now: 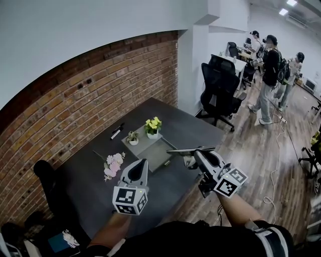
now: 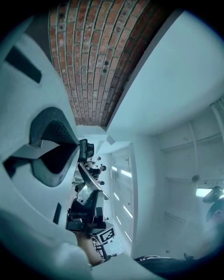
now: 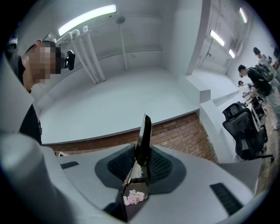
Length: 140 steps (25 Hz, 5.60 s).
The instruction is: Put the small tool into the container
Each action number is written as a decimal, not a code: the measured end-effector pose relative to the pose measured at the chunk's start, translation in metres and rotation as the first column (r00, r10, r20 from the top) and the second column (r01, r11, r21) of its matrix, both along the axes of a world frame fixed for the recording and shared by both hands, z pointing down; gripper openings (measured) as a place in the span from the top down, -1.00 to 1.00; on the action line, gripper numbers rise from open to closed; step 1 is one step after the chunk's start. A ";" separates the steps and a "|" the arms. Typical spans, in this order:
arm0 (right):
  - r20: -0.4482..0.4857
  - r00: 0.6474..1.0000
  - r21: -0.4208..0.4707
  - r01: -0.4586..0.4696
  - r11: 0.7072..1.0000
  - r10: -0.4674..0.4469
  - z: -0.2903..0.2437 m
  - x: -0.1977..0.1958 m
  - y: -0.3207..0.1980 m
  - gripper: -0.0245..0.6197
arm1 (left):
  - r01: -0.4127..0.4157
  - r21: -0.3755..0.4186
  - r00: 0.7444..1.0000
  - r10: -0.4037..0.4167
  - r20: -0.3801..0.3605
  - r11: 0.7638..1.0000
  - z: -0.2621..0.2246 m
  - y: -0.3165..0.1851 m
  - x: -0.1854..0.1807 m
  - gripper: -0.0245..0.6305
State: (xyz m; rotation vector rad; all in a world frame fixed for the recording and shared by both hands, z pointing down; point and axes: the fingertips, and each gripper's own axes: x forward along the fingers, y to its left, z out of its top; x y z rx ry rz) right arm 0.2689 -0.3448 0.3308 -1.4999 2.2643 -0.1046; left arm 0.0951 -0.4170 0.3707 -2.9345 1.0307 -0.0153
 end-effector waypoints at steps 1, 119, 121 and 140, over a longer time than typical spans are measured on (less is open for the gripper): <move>0.000 1.000 -0.002 0.001 1.000 -0.001 0.001 0.001 0.000 0.66 | -0.001 0.002 1.000 0.001 0.001 1.000 0.000 0.001 0.002 0.90; -0.214 0.977 -0.109 -0.029 0.994 0.005 0.046 -0.035 -0.119 0.93 | 0.141 -0.029 0.990 -0.141 -0.014 0.990 0.006 -0.033 -0.048 0.90; -0.250 0.968 -0.101 -0.044 0.994 0.018 0.046 -0.035 -0.113 0.93 | 0.130 -0.026 0.991 -0.130 -0.014 0.991 0.005 -0.030 -0.045 0.90; -0.231 0.972 -0.127 -0.068 0.990 0.038 0.046 -0.025 -0.083 0.94 | 0.087 -0.025 0.996 -0.088 -0.031 0.996 0.002 -0.023 -0.027 0.90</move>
